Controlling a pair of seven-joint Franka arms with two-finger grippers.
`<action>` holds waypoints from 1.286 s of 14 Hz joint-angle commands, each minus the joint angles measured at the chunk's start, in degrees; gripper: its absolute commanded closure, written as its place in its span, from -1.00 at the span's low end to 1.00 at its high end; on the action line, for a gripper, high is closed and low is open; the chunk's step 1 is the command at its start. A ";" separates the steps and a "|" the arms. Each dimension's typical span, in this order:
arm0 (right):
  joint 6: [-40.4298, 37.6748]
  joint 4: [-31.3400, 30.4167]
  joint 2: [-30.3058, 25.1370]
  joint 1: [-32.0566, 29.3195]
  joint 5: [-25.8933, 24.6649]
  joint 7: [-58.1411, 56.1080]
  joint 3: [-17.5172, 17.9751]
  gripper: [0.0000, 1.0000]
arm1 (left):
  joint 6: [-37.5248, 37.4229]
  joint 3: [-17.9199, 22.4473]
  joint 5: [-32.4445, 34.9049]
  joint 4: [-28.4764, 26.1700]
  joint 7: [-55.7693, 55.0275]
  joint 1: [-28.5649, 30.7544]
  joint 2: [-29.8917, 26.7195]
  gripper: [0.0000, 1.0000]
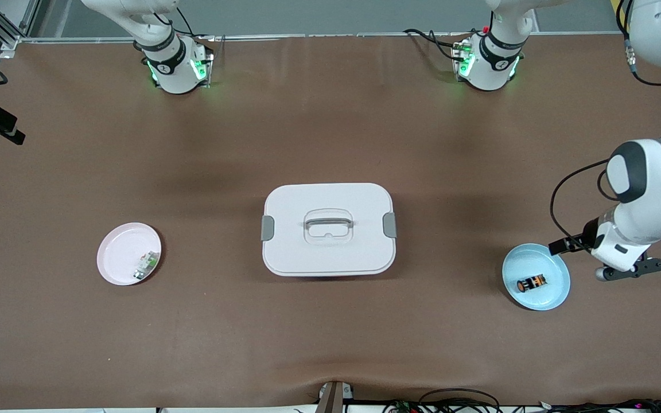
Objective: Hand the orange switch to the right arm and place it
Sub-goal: 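Reach the left gripper down to the orange switch on the blue plate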
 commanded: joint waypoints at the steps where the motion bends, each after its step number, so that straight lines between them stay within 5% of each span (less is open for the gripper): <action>1: -0.85 1.48 0.95 -0.92 -0.30 -0.60 0.74 -1.00 | 0.16 -0.43 0.73 4.12 -4.30 -0.73 4.27 -1.00; 18: -0.85 1.48 1.04 -0.57 -0.30 -0.42 0.74 -1.00 | 13.61 -0.43 -0.06 6.93 -4.40 -1.43 15.70 -1.00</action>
